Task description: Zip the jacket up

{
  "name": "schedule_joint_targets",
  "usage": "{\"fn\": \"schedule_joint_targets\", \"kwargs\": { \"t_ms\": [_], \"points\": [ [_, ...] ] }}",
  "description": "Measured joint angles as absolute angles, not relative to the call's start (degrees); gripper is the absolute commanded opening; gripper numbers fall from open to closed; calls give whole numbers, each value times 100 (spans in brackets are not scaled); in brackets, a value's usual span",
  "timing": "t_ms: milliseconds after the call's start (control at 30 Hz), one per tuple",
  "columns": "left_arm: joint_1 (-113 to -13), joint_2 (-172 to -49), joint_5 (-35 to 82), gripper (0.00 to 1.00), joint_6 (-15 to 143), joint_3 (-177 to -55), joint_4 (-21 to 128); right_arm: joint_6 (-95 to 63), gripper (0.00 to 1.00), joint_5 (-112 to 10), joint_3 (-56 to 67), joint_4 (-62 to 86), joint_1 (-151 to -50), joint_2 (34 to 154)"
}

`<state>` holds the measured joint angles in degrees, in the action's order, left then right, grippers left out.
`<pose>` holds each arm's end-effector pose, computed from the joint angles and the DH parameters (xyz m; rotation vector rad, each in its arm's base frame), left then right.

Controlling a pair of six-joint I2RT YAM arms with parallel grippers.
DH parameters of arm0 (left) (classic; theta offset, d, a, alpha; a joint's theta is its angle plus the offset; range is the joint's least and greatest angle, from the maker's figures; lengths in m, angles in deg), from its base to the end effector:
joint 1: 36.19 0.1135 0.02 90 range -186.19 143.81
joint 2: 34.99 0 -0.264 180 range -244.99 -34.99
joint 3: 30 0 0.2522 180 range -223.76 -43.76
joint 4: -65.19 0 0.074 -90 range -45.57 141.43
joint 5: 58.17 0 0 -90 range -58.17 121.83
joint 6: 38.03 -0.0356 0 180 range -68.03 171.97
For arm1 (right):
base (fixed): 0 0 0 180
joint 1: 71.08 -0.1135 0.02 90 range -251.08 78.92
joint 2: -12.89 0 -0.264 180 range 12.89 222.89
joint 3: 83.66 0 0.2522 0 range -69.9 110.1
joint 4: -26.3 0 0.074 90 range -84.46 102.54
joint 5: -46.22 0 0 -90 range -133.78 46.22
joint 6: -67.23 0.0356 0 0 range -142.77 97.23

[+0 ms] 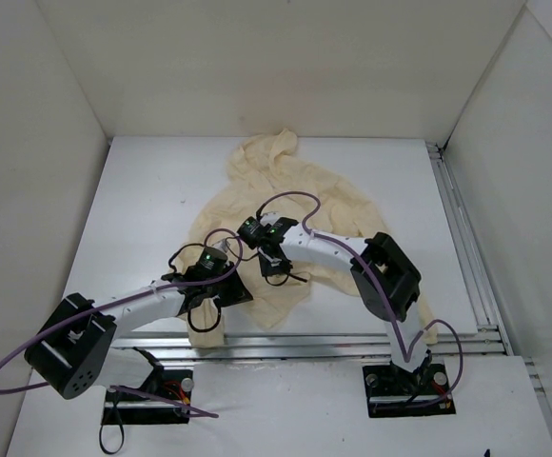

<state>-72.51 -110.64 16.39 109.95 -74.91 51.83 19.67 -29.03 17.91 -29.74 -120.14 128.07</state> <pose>0.1951 -0.1552 0.1650 -0.3406 2.5715 -1.0427 0.2789 0.3077 0.1914 -0.0936 2.7092 0.1036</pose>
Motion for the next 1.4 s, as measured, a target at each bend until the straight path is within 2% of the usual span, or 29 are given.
{"fn": "schedule_joint_targets", "kwargs": {
  "t_ms": [167,300,433,767,967,1167,1400],
  "points": [
    [-7251,-11062,1637,4,10997,-7491,5183,1995,21,-2847,1791,-2974,-11971,12890],
    [-7251,-11062,1637,4,11008,-7491,5181,2009,8,-2825,1789,-2972,-11942,12986],
    [-7251,-11062,1621,4,11008,-7491,5183,2026,0,-2770,1789,-2976,-11933,12991],
    [-7253,-11060,1608,6,11004,-7491,5238,1853,0,-2849,1560,-2976,-11861,12532],
    [-7253,-10815,1617,15,10938,-7494,5242,1265,0,-3518,913,-2790,-11348,11080],
    [-7235,-10188,1665,34,10787,-7531,5262,398,0,-4892,327,-2327,-10379,9541],
    [-7137,-9716,1604,45,10665,-8047,5402,-153,0,-6696,-392,-1687,-9641,9091]
  ]
}}
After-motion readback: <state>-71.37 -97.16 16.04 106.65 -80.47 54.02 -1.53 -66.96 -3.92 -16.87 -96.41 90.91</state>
